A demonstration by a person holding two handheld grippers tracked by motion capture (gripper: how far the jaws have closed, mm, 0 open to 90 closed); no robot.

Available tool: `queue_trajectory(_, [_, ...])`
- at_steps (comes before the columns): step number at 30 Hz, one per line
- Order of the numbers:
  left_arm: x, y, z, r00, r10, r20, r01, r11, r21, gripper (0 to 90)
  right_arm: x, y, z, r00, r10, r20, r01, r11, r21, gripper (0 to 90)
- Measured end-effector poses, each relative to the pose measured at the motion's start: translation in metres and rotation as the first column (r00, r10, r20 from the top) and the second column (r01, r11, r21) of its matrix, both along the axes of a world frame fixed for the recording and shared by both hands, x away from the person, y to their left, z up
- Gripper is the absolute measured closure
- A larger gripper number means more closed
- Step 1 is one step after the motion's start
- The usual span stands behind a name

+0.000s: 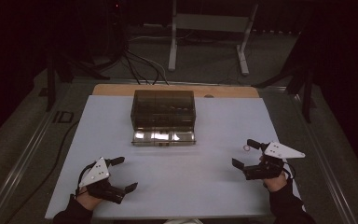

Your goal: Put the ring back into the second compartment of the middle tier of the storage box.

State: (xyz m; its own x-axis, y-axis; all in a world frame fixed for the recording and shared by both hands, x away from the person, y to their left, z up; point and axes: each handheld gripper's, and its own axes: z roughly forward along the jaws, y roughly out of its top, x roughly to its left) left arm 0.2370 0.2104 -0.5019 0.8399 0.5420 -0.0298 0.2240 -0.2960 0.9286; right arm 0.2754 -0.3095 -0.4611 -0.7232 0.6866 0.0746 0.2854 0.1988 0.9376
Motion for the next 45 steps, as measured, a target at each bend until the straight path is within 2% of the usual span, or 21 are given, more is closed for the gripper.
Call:
queue_trajectory(17, [0.000,0.000,0.000,1.0000,0.001,0.003,-0.001,1.0000,-0.002,0.8,0.020,-0.011,-0.003,0.9966,-0.079,-0.025,0.079,0.9969,-0.004,0.7])
queue_trajectory(24, [0.001,0.000,0.000,1.0000,0.002,0.001,-0.002,1.0000,-0.001,0.8,0.031,-0.019,-0.008,0.9912,-0.121,-0.054,0.121,0.9926,0.002,0.8])
queue_trajectory(25, [0.001,0.000,0.000,1.0000,0.002,0.002,-0.002,1.0000,-0.004,0.8,0.034,-0.021,-0.009,0.9884,-0.139,-0.061,0.139,0.9902,0.001,0.7])
queue_trajectory(28, [0.001,0.000,0.001,1.0000,0.002,0.007,-0.002,1.0000,-0.007,0.8,0.035,-0.022,-0.010,0.9873,-0.144,-0.066,0.145,0.9894,0.003,0.7])
queue_trajectory(29, [0.001,0.000,0.000,1.0000,0.001,0.002,-0.001,1.0000,-0.001,0.8,0.040,-0.026,-0.011,0.9825,-0.169,-0.078,0.169,0.9855,-0.003,0.7])
queue_trajectory(31, [0.001,0.000,0.000,1.0000,0.003,0.001,-0.003,1.0000,0.000,0.8,0.043,-0.028,-0.012,0.9797,-0.182,-0.083,0.183,0.9831,0.001,0.7])
queue_trajectory(34, [0.001,0.000,0.000,1.0000,0.002,0.005,-0.002,1.0000,-0.007,0.8,0.045,-0.031,-0.014,0.9792,-0.185,-0.084,0.186,0.9824,0.013,0.7])
queue_trajectory(37, [0.001,-0.001,0.000,1.0000,0.002,0.002,-0.002,1.0000,-0.005,0.8,0.051,-0.036,-0.018,0.9692,-0.223,-0.103,0.224,0.9746,-0.010,3.1])
queue_trajectory(42, [0.001,-0.001,-0.001,1.0000,0.001,-0.001,-0.001,1.0000,0.001,0.8,0.055,-0.039,-0.023,0.9612,-0.250,-0.117,0.247,0.9683,-0.038,3.1])
queue_trajectory(43, [0.001,-0.001,0.000,1.0000,0.000,0.002,0.000,1.0000,-0.004,0.8,0.057,-0.040,-0.025,0.9540,-0.271,-0.128,0.267,0.9624,-0.051,3.4])
queue_trajectory(44, [0.001,-0.001,0.000,1.0000,0.000,0.002,0.000,1.0000,-0.004,0.8,0.057,-0.040,-0.025,0.9540,-0.271,-0.128,0.267,0.9624,-0.051,3.4])
queue_trajectory(45, [0.001,-0.001,0.000,1.0000,0.000,0.001,0.000,1.0000,-0.002,0.8,0.059,-0.042,-0.027,0.9450,-0.296,-0.139,0.289,0.9548,-0.071,4.5])
